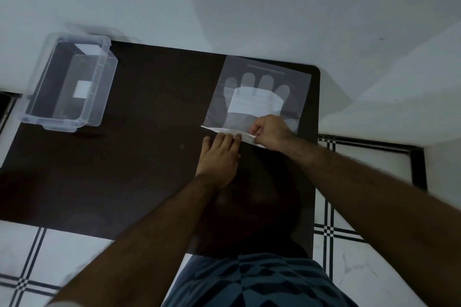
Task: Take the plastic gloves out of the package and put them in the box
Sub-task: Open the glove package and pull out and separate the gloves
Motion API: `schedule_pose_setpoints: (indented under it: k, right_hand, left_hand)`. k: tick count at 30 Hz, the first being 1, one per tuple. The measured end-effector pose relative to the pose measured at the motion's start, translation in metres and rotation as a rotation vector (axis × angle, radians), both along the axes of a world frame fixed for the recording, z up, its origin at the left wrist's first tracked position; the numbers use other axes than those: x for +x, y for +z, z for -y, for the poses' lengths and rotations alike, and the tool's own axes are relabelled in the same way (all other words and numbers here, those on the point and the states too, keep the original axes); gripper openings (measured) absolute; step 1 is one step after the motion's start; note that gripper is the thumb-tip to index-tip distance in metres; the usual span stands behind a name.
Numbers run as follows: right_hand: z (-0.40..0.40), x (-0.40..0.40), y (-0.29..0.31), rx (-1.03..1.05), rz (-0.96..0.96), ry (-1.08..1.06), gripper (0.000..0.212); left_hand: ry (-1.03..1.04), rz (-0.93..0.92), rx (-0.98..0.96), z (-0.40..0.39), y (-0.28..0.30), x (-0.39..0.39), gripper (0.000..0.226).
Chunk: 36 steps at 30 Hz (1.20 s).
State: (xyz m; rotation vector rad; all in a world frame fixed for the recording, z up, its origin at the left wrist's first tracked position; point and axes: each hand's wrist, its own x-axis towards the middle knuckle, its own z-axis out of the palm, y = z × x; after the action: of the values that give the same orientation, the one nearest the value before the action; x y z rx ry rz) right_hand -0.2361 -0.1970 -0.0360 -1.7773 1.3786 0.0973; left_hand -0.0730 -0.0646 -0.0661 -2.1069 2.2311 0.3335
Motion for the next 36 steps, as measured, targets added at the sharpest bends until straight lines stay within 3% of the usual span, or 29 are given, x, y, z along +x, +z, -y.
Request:
schedule_pose_setpoints:
  k: [8,16,20,26,33,36]
  right_hand:
    - [0.001,-0.001,0.0,-0.012,0.004,0.017,0.024]
    - [-0.002,0.0,-0.004,-0.048,-0.005,0.041,0.022]
    - [-0.002,0.001,-0.004,-0.067,0.007,0.019,0.028]
    - [-0.004,-0.001,-0.009,-0.22,0.031,-0.027,0.02]
    - [-0.006,-0.002,-0.007,-0.447,0.105,-0.074,0.016]
    - [-0.004,-0.002,-0.009,-0.49,0.107,-0.103,0.016]
  left_hand:
    - [0.143,-0.061,0.061,0.007,0.009,-0.003,0.051]
    - [0.1,-0.019,0.055,0.013,0.02,0.002,0.055]
    - [0.041,-0.011,0.045,0.013,0.018,0.007,0.046]
    - [0.067,-0.048,-0.003,0.008,0.013,0.006,0.045]
    - [0.297,-0.147,0.031,0.028,0.024,0.001,0.034]
    - [0.267,-0.136,0.022,0.029,0.027,0.0,0.034]
